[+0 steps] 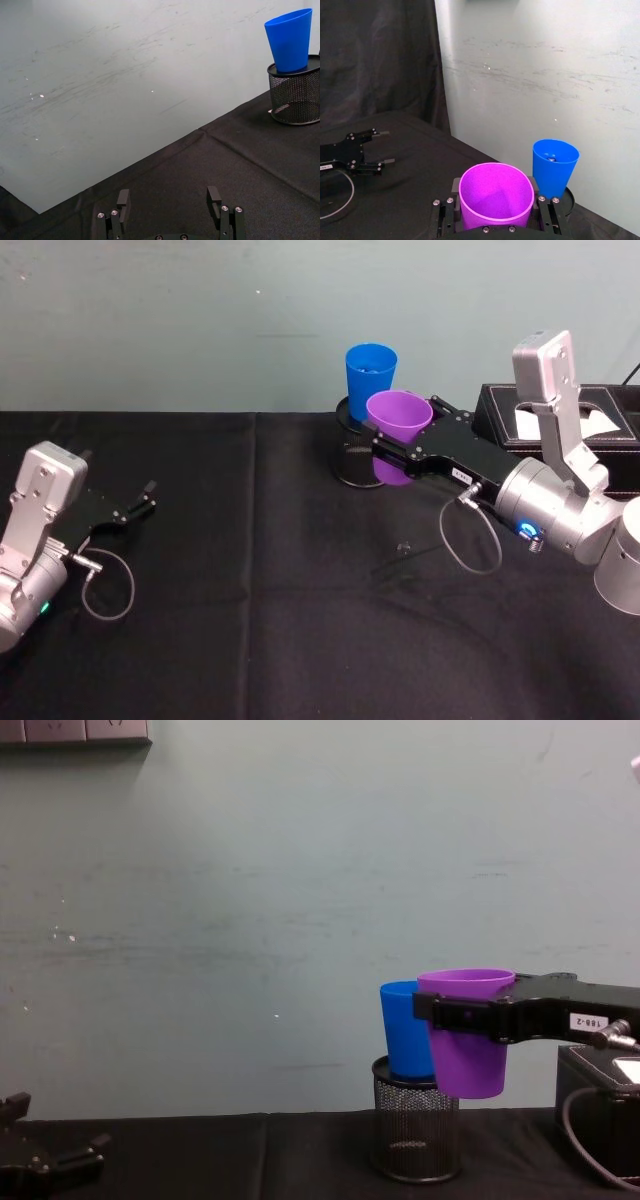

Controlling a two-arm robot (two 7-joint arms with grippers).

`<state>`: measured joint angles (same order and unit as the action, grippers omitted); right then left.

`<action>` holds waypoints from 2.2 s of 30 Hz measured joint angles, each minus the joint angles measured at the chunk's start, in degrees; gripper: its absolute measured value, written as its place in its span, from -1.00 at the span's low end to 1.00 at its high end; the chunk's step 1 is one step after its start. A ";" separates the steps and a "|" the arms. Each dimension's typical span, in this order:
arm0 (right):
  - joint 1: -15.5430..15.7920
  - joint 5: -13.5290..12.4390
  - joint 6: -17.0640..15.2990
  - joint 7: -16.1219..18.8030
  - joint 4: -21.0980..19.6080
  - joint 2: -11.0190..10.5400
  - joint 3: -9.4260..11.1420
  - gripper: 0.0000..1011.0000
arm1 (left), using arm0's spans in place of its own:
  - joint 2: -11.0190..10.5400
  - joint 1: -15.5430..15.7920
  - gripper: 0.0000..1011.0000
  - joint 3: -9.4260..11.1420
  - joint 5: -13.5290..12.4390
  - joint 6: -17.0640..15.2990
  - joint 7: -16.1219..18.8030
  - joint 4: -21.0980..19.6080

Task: Pick up one cup with a gripper and tap it against the other cup.

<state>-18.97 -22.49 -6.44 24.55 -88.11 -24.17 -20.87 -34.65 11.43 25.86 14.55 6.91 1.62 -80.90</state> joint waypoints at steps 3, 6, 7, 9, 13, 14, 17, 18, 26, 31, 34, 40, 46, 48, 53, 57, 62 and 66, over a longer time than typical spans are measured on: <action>0.01 0.01 0.02 0.00 0.01 0.01 0.00 0.49 | 0.00 0.00 0.98 0.00 0.00 0.00 0.00 0.00; 0.03 0.01 0.03 0.01 0.03 0.02 0.00 0.49 | 0.00 0.00 0.98 0.00 0.00 0.00 0.00 0.00; 0.03 0.02 0.04 0.01 0.03 0.03 0.00 0.49 | 0.00 0.00 0.98 0.00 0.00 0.00 0.00 0.00; 0.05 0.03 0.06 0.02 0.05 0.03 0.00 0.49 | 0.00 0.00 0.98 0.00 0.00 0.00 0.00 0.00; 0.07 0.04 0.08 0.03 0.05 0.03 0.00 0.49 | 0.00 0.00 0.98 0.00 0.00 0.00 0.00 0.00; 0.07 0.04 0.09 0.03 0.05 0.03 0.00 0.49 | 0.00 0.00 0.98 0.00 0.00 0.00 0.00 0.00; 0.08 0.04 0.11 0.03 0.06 0.03 0.00 0.49 | 0.00 0.00 0.98 0.00 0.00 0.00 0.00 0.00; 0.07 0.04 0.12 0.03 0.05 0.03 0.00 0.49 | 0.00 0.00 0.98 0.00 0.00 0.00 0.00 0.00; 0.08 0.05 0.13 0.04 0.05 0.03 0.00 0.49 | 0.00 0.00 0.98 0.00 0.00 0.00 0.00 0.00; 0.08 0.04 0.13 0.04 0.06 0.03 0.00 0.49 | 0.00 0.00 0.98 0.00 0.00 0.00 0.00 0.00; 0.07 0.04 0.13 0.04 0.05 0.03 0.00 0.49 | 0.00 0.00 0.98 0.00 0.00 0.00 0.00 0.00; 0.08 0.04 0.12 0.04 0.05 0.03 0.00 0.49 | 0.00 0.00 0.98 0.00 0.00 0.00 0.00 0.00; 0.08 0.05 0.12 0.03 0.05 0.03 0.00 0.49 | 0.00 0.00 0.98 0.00 0.00 0.00 0.00 0.00; 0.08 0.04 0.12 0.04 0.06 0.03 0.00 0.49 | 0.00 0.00 0.98 0.00 0.00 0.00 0.00 0.00; 0.08 0.04 0.12 0.03 0.05 0.03 0.00 0.49 | 0.00 0.00 0.98 0.00 0.00 0.00 0.00 0.00; 0.08 0.05 0.12 0.03 0.05 0.03 0.00 0.49 | 0.00 0.00 0.98 0.00 0.00 0.00 0.00 0.00; 0.08 0.04 0.12 0.03 0.06 0.03 0.00 0.49 | 0.00 0.00 0.98 0.00 0.00 0.00 0.00 0.00; 0.08 0.04 0.12 0.03 0.06 0.03 0.00 0.49 | 0.00 0.00 0.98 0.00 0.00 0.00 0.00 0.00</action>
<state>-18.90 -22.44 -6.33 24.58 -88.05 -24.14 -20.87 -34.64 11.43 25.86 14.55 6.91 1.62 -80.90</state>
